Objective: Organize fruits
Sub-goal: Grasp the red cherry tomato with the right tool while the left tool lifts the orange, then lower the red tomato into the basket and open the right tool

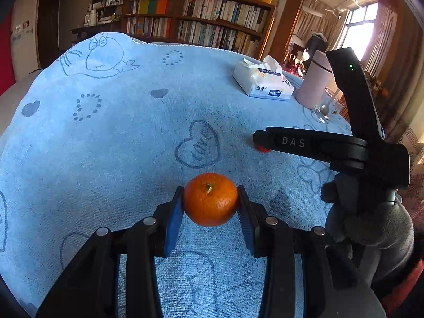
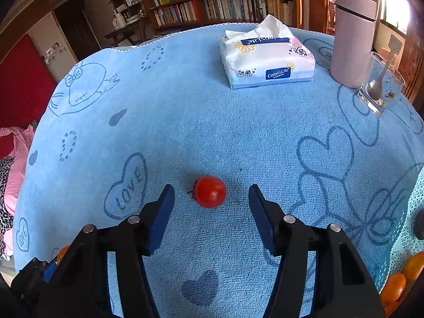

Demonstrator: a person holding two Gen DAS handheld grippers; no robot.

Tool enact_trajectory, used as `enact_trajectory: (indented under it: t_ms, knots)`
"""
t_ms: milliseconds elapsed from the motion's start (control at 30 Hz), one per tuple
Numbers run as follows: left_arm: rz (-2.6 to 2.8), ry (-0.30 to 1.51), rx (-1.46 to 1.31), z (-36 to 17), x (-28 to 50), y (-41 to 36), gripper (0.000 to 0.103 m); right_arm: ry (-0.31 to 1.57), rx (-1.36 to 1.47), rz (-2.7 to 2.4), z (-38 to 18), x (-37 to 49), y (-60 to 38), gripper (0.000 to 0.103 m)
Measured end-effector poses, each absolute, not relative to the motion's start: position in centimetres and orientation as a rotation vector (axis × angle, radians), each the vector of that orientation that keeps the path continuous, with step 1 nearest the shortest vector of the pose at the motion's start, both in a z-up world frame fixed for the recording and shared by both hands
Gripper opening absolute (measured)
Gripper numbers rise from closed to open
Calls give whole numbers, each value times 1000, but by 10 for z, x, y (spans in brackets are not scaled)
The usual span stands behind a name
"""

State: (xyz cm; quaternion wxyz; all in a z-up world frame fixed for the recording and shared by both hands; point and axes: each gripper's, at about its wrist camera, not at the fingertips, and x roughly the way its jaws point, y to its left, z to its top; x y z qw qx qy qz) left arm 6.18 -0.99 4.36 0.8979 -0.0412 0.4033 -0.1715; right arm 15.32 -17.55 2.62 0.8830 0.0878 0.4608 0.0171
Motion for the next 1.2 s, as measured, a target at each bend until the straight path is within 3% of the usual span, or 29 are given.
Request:
enact_trajectory:
  t_ms: [200, 1200]
  knots:
    - [-351, 848, -97, 42, 64, -7, 39, 975, 158, 31, 17, 162, -172, 31]
    - [-366, 785, 10, 47, 18, -39, 39, 760, 299, 54, 94, 17, -237, 31]
